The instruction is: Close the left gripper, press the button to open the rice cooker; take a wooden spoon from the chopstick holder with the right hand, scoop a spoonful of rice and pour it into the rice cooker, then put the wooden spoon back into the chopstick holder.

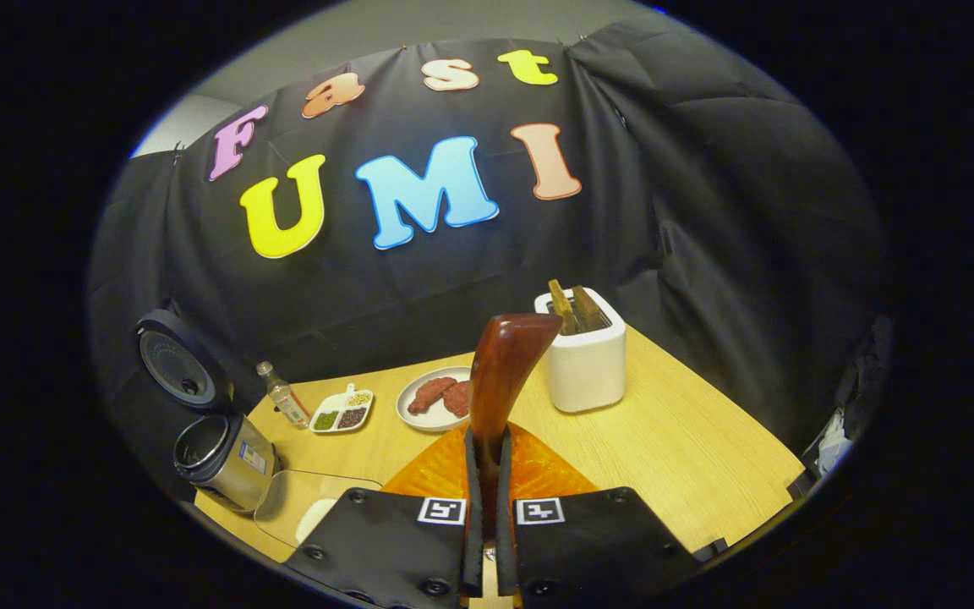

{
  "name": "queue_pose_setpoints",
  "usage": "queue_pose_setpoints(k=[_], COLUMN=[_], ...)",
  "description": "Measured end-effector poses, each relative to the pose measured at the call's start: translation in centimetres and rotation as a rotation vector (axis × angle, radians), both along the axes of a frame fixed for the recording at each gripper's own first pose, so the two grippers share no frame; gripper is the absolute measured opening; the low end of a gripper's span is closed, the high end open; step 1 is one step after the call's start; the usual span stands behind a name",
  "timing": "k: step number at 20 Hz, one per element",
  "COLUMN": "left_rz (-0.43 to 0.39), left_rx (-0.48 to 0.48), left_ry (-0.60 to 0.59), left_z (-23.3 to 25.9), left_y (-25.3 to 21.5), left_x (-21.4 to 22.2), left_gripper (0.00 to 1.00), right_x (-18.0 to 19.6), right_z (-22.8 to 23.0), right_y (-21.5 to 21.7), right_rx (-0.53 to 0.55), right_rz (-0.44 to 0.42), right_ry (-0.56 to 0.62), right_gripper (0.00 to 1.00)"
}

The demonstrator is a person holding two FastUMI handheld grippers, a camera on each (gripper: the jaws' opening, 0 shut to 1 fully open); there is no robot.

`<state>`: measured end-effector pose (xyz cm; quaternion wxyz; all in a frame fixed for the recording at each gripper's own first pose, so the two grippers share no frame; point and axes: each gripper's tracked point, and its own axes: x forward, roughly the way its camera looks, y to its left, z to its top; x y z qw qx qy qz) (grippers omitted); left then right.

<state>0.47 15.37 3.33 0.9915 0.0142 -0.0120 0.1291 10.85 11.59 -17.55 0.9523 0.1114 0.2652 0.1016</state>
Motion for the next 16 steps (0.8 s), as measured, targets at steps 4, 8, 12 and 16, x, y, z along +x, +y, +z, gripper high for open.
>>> queue_pose_setpoints(k=[4,8,12,16], left_rz=[0.005,0.015,0.015,0.015], left_rx=[-0.006,-0.013,-0.008,-0.013], left_ry=[0.002,0.007,0.017,0.023], left_z=[-0.5,-0.9,-1.5,-2.1], left_y=[1.1,2.4,3.4,4.4], left_x=[0.5,1.0,1.6,2.5], left_gripper=[0.87,0.87,0.88,0.88], right_x=[0.0,-0.3,-1.2,-1.8], right_z=[1.9,2.7,2.3,1.0], right_y=[3.5,7.2,10.9,13.6], right_rx=[-0.001,-0.006,-0.008,-0.038], right_rz=[0.053,0.115,0.158,0.189], right_ry=[-0.043,-0.07,-0.08,-0.069], right_gripper=[0.08,0.08,0.07,0.07])
